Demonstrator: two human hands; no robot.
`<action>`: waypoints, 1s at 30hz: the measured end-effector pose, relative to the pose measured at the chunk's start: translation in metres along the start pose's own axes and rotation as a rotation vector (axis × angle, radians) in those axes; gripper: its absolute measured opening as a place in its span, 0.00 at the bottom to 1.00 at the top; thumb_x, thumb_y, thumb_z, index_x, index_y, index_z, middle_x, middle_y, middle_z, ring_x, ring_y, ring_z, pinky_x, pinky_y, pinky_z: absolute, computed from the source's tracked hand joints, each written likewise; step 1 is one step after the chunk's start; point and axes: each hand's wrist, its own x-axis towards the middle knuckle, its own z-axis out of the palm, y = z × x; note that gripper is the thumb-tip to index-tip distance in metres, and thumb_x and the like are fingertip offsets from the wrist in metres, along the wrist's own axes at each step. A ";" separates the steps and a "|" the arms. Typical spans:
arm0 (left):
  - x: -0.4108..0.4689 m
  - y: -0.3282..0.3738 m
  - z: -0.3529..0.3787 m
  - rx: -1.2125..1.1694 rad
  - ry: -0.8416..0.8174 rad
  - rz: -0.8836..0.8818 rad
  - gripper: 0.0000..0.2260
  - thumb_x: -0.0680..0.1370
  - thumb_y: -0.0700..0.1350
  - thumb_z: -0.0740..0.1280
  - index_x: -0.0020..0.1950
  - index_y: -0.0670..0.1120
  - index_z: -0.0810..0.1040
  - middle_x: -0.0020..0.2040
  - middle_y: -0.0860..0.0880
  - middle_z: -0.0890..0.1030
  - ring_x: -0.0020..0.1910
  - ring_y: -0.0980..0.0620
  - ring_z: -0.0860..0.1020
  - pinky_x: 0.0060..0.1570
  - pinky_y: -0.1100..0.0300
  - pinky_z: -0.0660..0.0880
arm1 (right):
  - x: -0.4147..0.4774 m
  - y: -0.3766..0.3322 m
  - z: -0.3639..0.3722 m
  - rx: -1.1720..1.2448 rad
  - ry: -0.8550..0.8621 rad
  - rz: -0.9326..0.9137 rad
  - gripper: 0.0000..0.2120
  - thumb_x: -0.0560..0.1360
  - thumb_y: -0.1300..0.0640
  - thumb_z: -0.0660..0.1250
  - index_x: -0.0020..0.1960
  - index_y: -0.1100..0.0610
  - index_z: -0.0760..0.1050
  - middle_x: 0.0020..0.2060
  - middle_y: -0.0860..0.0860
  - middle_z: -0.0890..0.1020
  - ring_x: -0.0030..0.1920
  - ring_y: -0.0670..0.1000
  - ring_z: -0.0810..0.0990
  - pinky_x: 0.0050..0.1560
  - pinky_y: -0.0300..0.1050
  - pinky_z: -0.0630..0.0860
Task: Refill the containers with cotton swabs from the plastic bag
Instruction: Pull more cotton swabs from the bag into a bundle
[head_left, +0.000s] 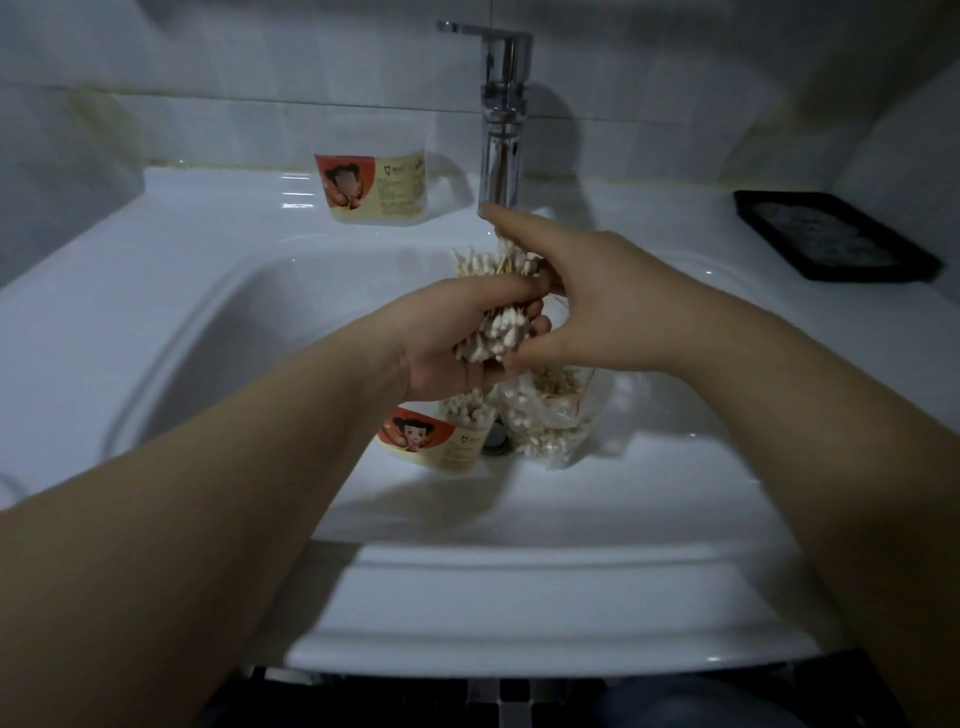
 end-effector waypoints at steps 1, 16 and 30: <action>0.000 0.000 0.000 0.011 0.004 -0.005 0.08 0.83 0.47 0.65 0.48 0.46 0.80 0.42 0.51 0.81 0.38 0.57 0.80 0.39 0.63 0.75 | 0.000 0.000 0.002 0.004 -0.018 -0.006 0.59 0.64 0.45 0.83 0.83 0.41 0.49 0.80 0.44 0.64 0.75 0.45 0.68 0.69 0.38 0.68; -0.006 0.000 0.006 -0.003 -0.019 0.018 0.13 0.85 0.44 0.58 0.56 0.44 0.81 0.48 0.46 0.87 0.48 0.52 0.86 0.46 0.59 0.82 | 0.008 -0.005 0.019 -0.024 -0.020 -0.043 0.54 0.63 0.41 0.82 0.82 0.44 0.57 0.73 0.46 0.69 0.72 0.45 0.67 0.66 0.38 0.65; -0.005 -0.002 0.010 0.043 0.069 0.007 0.08 0.83 0.44 0.63 0.51 0.47 0.81 0.46 0.48 0.86 0.47 0.53 0.84 0.50 0.58 0.81 | 0.010 -0.010 0.014 -0.069 0.063 -0.052 0.41 0.64 0.44 0.79 0.75 0.48 0.70 0.67 0.45 0.77 0.65 0.46 0.75 0.60 0.39 0.71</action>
